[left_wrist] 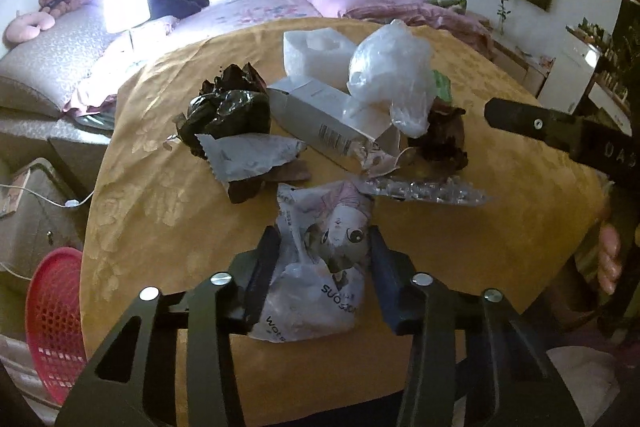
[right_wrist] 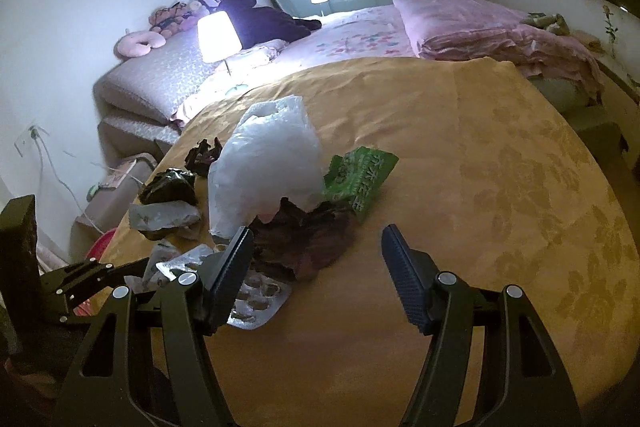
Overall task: Collect trash
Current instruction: 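Grasp the printed plastic bag with left tool while right grasps clear plastic bag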
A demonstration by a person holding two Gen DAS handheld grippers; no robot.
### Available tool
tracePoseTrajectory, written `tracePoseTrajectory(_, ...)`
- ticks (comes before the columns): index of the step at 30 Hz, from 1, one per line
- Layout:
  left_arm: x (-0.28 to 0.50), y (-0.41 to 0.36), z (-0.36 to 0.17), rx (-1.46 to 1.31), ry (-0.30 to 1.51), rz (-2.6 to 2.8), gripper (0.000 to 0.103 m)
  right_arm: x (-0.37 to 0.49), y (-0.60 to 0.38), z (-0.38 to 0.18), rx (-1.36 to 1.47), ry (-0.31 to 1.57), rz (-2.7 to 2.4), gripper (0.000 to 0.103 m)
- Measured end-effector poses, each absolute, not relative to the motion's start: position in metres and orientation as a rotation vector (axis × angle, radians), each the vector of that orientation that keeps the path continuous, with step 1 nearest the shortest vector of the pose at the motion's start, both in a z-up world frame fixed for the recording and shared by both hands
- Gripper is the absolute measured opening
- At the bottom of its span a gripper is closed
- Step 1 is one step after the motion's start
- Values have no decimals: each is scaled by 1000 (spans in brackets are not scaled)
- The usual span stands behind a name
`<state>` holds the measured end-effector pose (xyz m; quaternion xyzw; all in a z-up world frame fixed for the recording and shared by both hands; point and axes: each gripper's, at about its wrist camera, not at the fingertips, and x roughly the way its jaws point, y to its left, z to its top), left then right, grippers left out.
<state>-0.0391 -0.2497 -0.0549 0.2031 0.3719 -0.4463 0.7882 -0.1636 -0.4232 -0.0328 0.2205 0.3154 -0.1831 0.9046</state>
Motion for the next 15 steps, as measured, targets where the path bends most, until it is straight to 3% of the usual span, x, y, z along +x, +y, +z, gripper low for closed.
tracePoseTrajectory(4,-37,-248,-52,429,799,-965,32,-157,-422,-28,436,645,-371,65)
tracePoseTrajectory(9,-37,-234,-42,411,790,-962,31,-136,-422,-17,386,634,-356,72)
tracePoseTrajectory(12,-36,-223,-35,388,786,-951,31,-118,-421,-13,366,634,-338,86)
tracePoseTrajectory(15,-33,-214,-30,372,776,-934,31,-100,-419,-14,334,647,-328,90)
